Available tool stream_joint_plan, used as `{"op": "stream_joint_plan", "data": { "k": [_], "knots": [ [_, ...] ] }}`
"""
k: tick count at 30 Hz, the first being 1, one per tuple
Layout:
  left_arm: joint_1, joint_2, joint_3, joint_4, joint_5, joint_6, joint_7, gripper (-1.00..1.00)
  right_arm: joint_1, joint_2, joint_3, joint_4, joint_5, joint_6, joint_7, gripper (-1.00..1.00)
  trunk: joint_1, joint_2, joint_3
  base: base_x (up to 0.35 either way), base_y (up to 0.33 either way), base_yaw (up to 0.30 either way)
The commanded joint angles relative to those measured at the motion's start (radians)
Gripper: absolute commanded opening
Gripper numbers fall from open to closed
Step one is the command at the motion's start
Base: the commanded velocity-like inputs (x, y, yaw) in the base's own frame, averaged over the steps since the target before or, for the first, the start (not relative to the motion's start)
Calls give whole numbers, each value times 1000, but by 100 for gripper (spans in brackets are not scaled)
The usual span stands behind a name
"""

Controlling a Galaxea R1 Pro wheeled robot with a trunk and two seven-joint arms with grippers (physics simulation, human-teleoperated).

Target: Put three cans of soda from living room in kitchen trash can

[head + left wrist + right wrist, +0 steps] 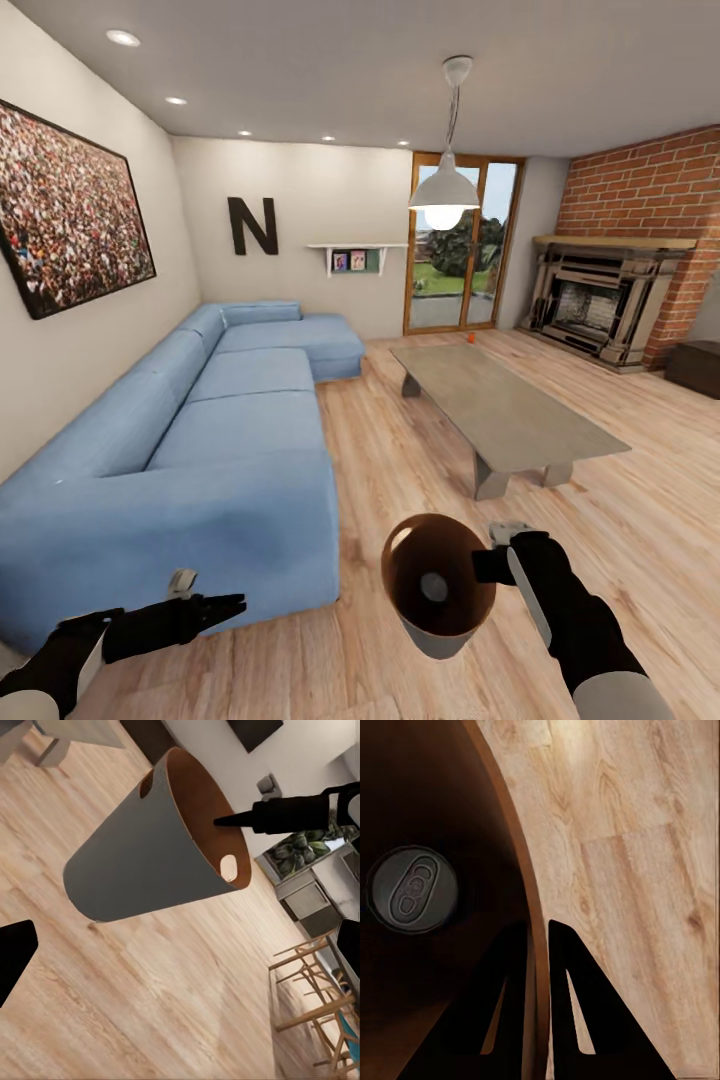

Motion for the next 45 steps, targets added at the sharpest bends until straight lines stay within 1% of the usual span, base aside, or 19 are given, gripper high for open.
{"op": "stream_joint_plan", "data": {
  "k": [1, 5, 10, 28, 35, 45],
  "knots": [
    [0, 0, 0, 0, 0, 0, 0, 100, 0, 0, 0, 0, 1, 0, 4, -100, 0, 0, 0, 0, -344, -261],
    [0, 0, 0, 0, 0, 0, 0, 100, 0, 0, 0, 0, 1, 0, 4, -100, 0, 0, 0, 10, -321, -255],
    [0, 0, 0, 0, 0, 0, 0, 100, 0, 0, 0, 0, 1, 0, 4, -100, 0, 0, 0, 94, -151, -91],
    [0, 0, 0, 0, 0, 0, 0, 100, 0, 0, 1, 1, 1, 0, 4, -100, 0, 0, 0, 273, -240, -18],
    [0, 0, 0, 0, 0, -1, 0, 100, 0, 0, 1, 1, 0, 0, 5, -100, 0, 0, 0, 258, -237, -217],
    [0, 0, 0, 0, 0, -2, 0, 100, 0, 0, 1, 1, -1, 0, 5, -100, 0, 0, 0, 37, -34, -271]
  ]
}}
